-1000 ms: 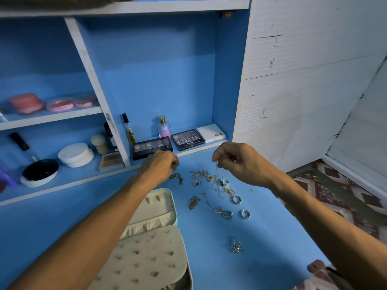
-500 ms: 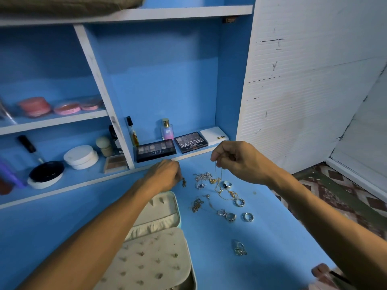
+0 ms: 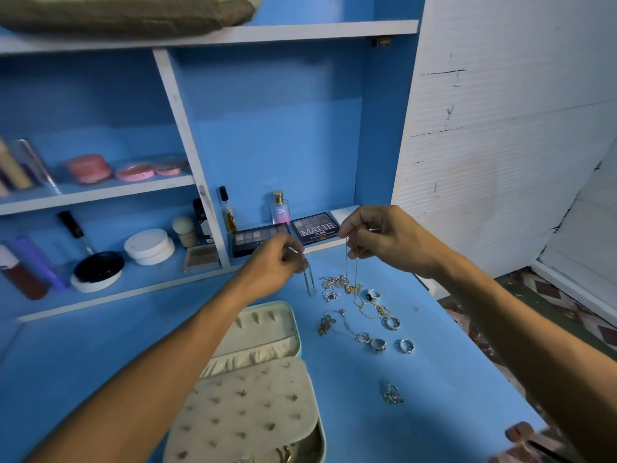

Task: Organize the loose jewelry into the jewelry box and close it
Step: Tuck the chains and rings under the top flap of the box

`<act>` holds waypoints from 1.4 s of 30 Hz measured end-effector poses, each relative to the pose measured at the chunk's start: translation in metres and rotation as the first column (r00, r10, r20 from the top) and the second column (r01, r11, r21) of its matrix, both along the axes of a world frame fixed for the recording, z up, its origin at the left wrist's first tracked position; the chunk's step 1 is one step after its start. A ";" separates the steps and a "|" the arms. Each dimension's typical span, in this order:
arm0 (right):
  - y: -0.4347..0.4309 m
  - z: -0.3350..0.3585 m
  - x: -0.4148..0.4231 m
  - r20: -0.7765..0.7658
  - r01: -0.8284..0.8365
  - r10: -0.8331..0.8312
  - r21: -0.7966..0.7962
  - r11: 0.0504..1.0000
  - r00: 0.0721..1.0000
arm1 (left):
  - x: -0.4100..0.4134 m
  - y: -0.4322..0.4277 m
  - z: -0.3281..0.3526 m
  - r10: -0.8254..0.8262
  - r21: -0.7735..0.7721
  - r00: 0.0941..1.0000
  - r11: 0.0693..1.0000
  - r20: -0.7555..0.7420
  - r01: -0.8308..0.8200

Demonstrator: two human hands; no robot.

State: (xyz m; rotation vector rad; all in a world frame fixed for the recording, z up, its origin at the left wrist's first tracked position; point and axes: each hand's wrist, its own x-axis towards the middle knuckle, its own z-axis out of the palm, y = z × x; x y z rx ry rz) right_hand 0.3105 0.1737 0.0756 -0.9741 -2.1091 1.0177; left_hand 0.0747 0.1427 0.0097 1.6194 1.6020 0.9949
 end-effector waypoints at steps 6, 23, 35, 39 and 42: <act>-0.004 0.017 -0.011 -0.067 -0.012 0.007 -0.077 0.997 0.998 | 0.006 -0.012 0.015 0.055 -0.032 0.957 0.998 0.287 -0.047; -0.024 0.022 -0.070 -0.047 -0.230 0.227 -0.086 0.969 0.973 | -0.062 -0.089 0.038 0.048 -0.106 0.987 0.994 0.155 -0.031; -0.045 -0.002 -0.111 -0.099 -0.441 0.431 -0.274 0.854 0.897 | -0.092 -0.132 0.028 0.089 -0.127 0.995 0.987 -0.048 -0.095; -0.038 -0.017 -0.114 -0.050 -0.420 0.425 -0.299 0.857 0.904 | -0.090 -0.132 0.025 0.034 -0.127 0.996 0.991 -0.079 -0.044; -0.029 -0.033 -0.115 0.081 -0.372 0.401 -0.242 0.896 0.913 | -0.082 -0.125 0.016 0.009 -0.117 0.985 0.993 -0.170 -0.029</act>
